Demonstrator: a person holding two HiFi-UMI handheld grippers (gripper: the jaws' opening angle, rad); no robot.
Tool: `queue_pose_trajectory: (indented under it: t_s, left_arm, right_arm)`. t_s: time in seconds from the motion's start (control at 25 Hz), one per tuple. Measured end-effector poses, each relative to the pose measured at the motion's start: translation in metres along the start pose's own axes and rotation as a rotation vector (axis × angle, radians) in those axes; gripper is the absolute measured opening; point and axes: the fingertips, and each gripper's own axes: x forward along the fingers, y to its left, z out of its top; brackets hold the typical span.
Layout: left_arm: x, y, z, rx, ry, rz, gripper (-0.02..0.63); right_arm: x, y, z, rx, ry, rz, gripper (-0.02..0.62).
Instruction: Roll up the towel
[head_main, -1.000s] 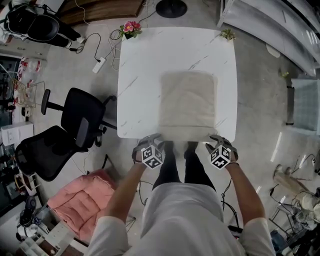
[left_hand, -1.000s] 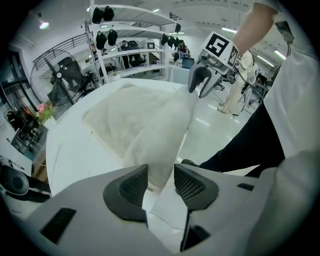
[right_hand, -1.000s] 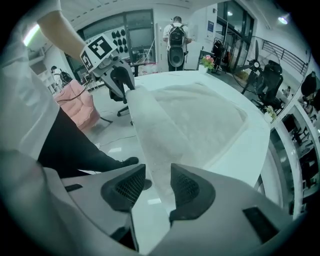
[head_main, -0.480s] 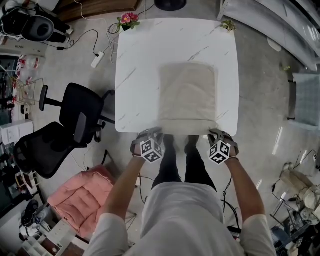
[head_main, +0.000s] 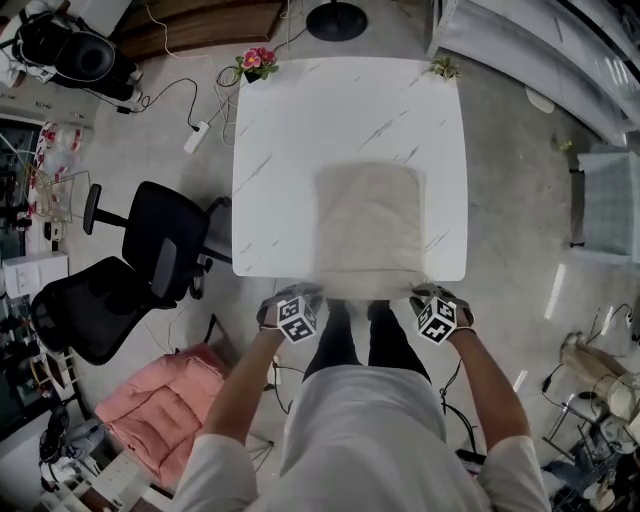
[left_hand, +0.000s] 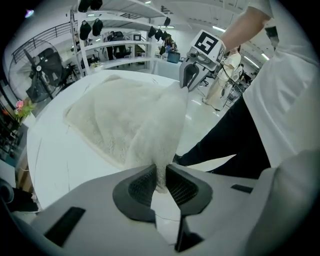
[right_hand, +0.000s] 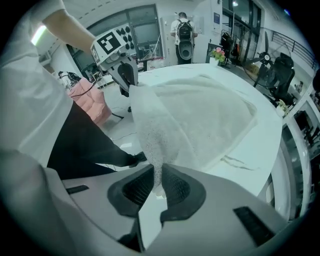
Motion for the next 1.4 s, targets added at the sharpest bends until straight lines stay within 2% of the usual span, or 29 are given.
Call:
queue_pose_trajectory:
  t_s: [0.16, 0.36, 0.68, 0.84, 1.0, 1.16, 1.24, 1.4]
  left_arm:
    - [-0.007, 0.003, 0.004, 0.002, 0.020, -0.062, 0.077]
    - [-0.016, 0.018, 0.017, 0.030, 0.031, -0.138, 0.077]
    - [-0.019, 0.060, 0.036, -0.004, 0.026, -0.144, 0.077]
    - [-0.018, 0.083, 0.046, -0.022, 0.003, -0.089, 0.078]
    - [-0.016, 0.109, 0.049, -0.062, -0.012, 0.025, 0.101]
    - [-0.009, 0.132, 0.050, -0.103, -0.010, 0.143, 0.148]
    - [-0.005, 0.138, 0.048, -0.122, -0.003, 0.167, 0.173]
    - [0.001, 0.145, 0.047, -0.139, -0.001, 0.181, 0.196]
  right_arm:
    - [-0.005, -0.004, 0.004, 0.024, -0.002, 0.049, 0.063]
    - [-0.017, -0.031, 0.016, 0.102, -0.042, 0.104, 0.066]
    - [-0.019, -0.073, 0.036, 0.107, -0.050, 0.098, 0.074]
    - [-0.016, -0.095, 0.040, 0.110, -0.047, 0.064, 0.074]
    - [-0.010, -0.117, 0.046, 0.116, -0.050, -0.027, 0.091]
    - [-0.003, -0.140, 0.047, 0.137, -0.036, -0.123, 0.157]
    - [0.001, -0.146, 0.046, 0.151, -0.026, -0.143, 0.187]
    - [0.010, -0.150, 0.044, 0.134, -0.013, -0.158, 0.190]
